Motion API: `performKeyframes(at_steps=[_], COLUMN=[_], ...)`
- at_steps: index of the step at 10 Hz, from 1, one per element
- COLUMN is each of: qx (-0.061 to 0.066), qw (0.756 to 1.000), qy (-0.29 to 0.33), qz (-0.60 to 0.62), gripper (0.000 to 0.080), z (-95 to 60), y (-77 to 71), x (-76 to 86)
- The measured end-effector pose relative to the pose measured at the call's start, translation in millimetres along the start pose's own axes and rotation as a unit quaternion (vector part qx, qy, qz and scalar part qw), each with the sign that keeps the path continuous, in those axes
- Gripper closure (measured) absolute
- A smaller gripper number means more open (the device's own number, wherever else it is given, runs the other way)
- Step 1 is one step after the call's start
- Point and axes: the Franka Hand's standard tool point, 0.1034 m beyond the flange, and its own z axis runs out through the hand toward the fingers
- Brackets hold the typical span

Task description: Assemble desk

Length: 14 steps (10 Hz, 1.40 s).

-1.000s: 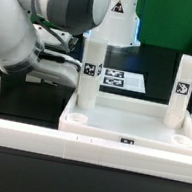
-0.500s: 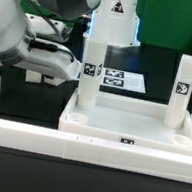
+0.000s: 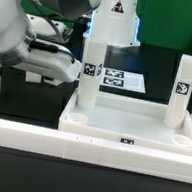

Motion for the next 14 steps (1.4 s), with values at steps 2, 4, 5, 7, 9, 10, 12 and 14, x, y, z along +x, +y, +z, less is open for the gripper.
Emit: performKeyframes(at_steps=[2, 4, 5, 7, 9, 10, 12, 14], qx=[-0.007, -0.009, -0.009, -0.009, -0.009, -0.007, 0.000, -0.001], qw=[1.000, 1.000, 1.000, 1.000, 1.000, 1.000, 1.000, 1.000], qy=[0.001, 0.006, 0.006, 0.007, 0.008, 0.007, 0.003, 0.002], qz=[0.013, 0.018, 0.018, 0.017, 0.009, 0.000, -0.005, -0.005], gripper=[0.0151, 0.0151, 0.0151, 0.0151, 0.0151, 0.0151, 0.0151, 0.0151], z=[-0.6, -0.2, -0.1, 0.4, 6.7, 10.1, 19.6, 21.1], y=[-6.5, -6.3, -6.1, -5.9, -4.3, -3.3, 1.0, 1.2], x=[0.5, 2.7, 2.7, 3.1, 3.5, 1.9, -6.4, -6.2])
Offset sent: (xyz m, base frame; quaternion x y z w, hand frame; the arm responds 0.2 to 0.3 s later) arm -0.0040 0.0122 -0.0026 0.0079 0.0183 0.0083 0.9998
